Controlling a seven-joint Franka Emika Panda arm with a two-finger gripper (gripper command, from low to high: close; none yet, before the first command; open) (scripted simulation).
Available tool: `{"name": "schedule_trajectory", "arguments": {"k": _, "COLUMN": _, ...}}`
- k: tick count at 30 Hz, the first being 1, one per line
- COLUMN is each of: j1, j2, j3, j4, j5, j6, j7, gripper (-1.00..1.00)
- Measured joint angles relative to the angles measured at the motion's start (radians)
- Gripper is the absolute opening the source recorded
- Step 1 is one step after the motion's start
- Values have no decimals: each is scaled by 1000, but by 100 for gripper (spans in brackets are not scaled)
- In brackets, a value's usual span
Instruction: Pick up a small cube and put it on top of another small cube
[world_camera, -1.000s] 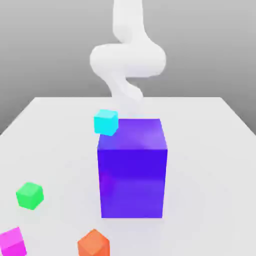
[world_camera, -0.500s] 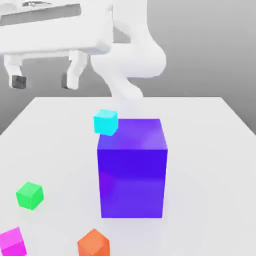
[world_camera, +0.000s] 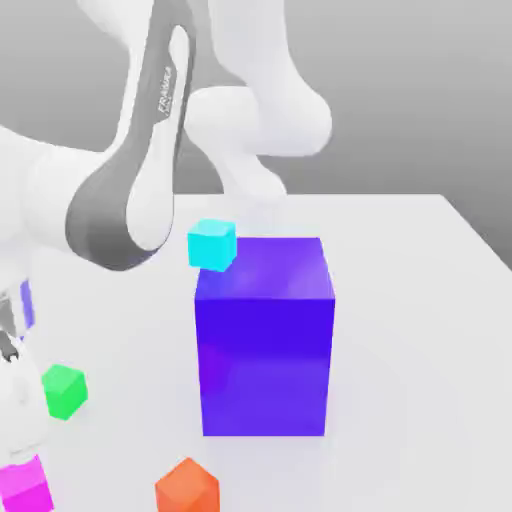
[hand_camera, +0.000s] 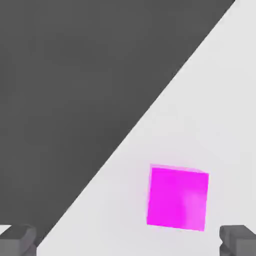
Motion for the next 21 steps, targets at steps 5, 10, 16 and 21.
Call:
{"name": "schedule_trajectory", "arguments": {"k": 5, "j1": -38, "j2": 167, "j3": 36, "j4": 35, "j5": 47, "j6": 114, "j7": -23, "gripper": -100}}
{"name": "schedule_trajectory", "arguments": {"k": 10, "j1": -38, "j2": 167, "j3": 37, "j4": 35, "j5": 47, "j6": 115, "j7": -23, "gripper": -100}}
{"name": "schedule_trajectory", "arguments": {"k": 16, "j1": -16, "j2": 44, "j3": 5, "j4": 4, "j5": 10, "j6": 22, "j7": 2, "gripper": -100}}
{"name": "schedule_trajectory", "arguments": {"k": 21, "j1": -36, "j2": -130, "j3": -57, "j4": -157, "j5": -63, "j6": 13, "j7": -38, "gripper": -100}}
